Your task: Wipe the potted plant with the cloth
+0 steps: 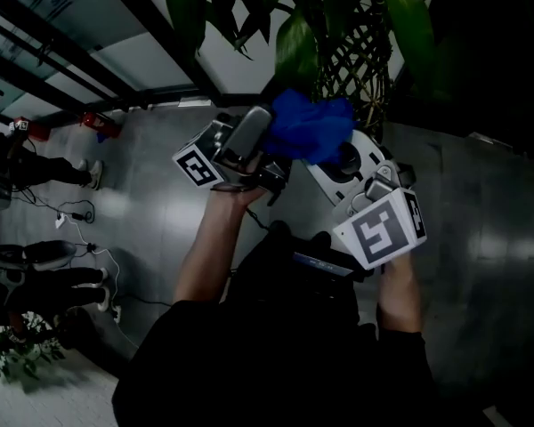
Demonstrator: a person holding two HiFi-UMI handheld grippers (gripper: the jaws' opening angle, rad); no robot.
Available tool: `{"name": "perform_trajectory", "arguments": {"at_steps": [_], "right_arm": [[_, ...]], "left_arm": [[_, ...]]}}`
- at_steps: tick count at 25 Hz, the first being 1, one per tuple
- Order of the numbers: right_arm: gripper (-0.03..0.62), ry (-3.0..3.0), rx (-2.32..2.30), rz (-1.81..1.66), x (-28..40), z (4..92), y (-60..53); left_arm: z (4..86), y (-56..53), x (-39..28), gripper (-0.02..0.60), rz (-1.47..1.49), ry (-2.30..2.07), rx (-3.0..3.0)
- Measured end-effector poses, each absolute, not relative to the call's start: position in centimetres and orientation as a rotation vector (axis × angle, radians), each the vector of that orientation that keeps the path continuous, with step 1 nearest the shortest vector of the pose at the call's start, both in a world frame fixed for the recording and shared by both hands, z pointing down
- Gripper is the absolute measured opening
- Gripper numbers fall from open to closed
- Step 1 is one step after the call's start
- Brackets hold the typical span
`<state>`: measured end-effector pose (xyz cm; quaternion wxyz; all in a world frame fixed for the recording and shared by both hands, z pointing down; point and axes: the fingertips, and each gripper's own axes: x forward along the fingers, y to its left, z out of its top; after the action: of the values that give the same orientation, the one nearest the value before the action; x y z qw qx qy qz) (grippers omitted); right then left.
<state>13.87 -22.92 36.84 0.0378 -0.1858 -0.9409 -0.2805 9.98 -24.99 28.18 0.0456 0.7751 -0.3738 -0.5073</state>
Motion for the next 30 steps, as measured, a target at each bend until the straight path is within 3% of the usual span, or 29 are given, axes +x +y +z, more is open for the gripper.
{"name": "perform_trajectory", "arguments": {"at_steps": [14, 22, 30], "right_arm": [[0.072, -2.770, -0.469, -0.710, 13.4, 41.2, -14.6], [0.072, -3.042, -0.201, 0.046, 20.4, 42.5, -13.5], [0.072, -3.270, -0.195, 0.992, 24.4, 39.5, -17.0]], "left_arm": [[31.7, -16.3, 8.9, 0.449, -1.462, -1.043, 2.368], [36.6, -11.0, 13.3, 0.448, -1.352, -0.977, 2.365], [36.1, -9.7, 15.3, 0.448, -1.275, -0.971, 2.427]]}}
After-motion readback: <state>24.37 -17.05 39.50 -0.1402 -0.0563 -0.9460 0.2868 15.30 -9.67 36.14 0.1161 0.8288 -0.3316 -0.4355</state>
